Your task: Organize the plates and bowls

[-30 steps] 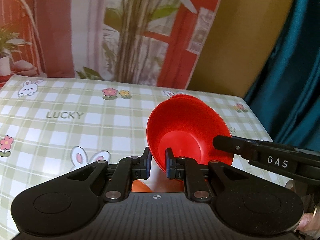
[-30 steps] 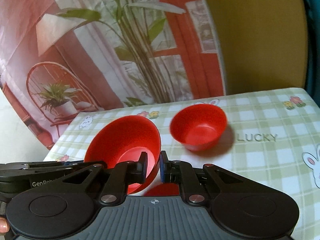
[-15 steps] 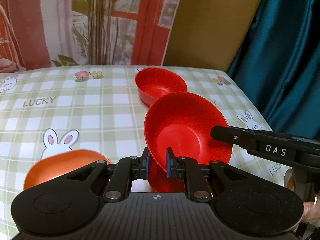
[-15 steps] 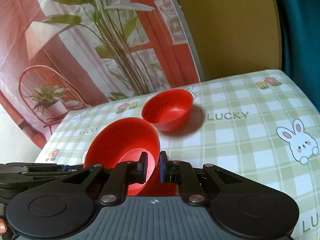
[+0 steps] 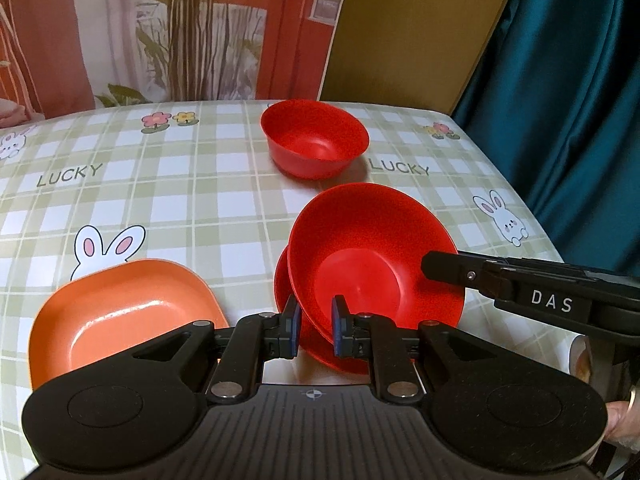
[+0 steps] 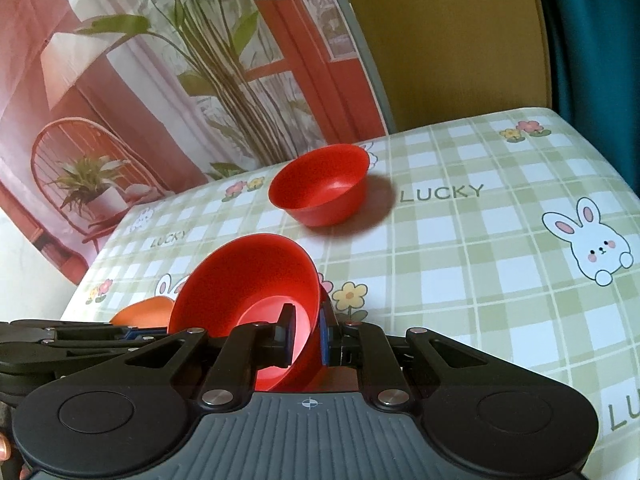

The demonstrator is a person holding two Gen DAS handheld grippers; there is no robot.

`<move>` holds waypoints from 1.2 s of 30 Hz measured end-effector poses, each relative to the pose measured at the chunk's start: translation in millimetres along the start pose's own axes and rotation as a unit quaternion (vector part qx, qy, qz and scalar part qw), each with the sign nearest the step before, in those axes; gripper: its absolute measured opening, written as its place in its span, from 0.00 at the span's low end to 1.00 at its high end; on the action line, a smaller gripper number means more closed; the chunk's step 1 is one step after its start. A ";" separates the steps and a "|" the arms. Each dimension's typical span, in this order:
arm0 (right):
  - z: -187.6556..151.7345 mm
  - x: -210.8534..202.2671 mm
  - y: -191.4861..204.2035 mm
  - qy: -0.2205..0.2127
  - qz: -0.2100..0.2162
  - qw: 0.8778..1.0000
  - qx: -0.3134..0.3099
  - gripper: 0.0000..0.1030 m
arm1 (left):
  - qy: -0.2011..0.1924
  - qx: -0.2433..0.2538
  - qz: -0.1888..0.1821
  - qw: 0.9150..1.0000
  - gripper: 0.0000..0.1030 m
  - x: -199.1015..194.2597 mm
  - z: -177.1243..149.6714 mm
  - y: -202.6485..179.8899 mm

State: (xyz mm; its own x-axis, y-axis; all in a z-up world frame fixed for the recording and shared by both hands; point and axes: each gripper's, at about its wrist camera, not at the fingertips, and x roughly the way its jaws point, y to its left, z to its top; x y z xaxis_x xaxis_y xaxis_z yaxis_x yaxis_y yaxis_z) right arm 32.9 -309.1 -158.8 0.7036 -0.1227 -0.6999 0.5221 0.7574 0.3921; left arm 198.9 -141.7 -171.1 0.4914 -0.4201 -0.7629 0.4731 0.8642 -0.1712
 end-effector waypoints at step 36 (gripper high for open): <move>1.5 5.8 -6.8 0.008 -0.006 1.000 0.001 0.17 | -0.017 -0.012 -0.002 1.000 0.46 -2.0 4.2 5.3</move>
State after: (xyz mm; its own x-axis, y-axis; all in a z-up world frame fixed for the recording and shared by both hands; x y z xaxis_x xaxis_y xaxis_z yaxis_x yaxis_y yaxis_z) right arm 34.2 -315.9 -164.6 0.6893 -0.1206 -0.7144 0.5309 0.7550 0.3847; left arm 203.5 -137.4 -167.8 0.5140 -0.4329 -0.7406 0.4585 0.8683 -0.1894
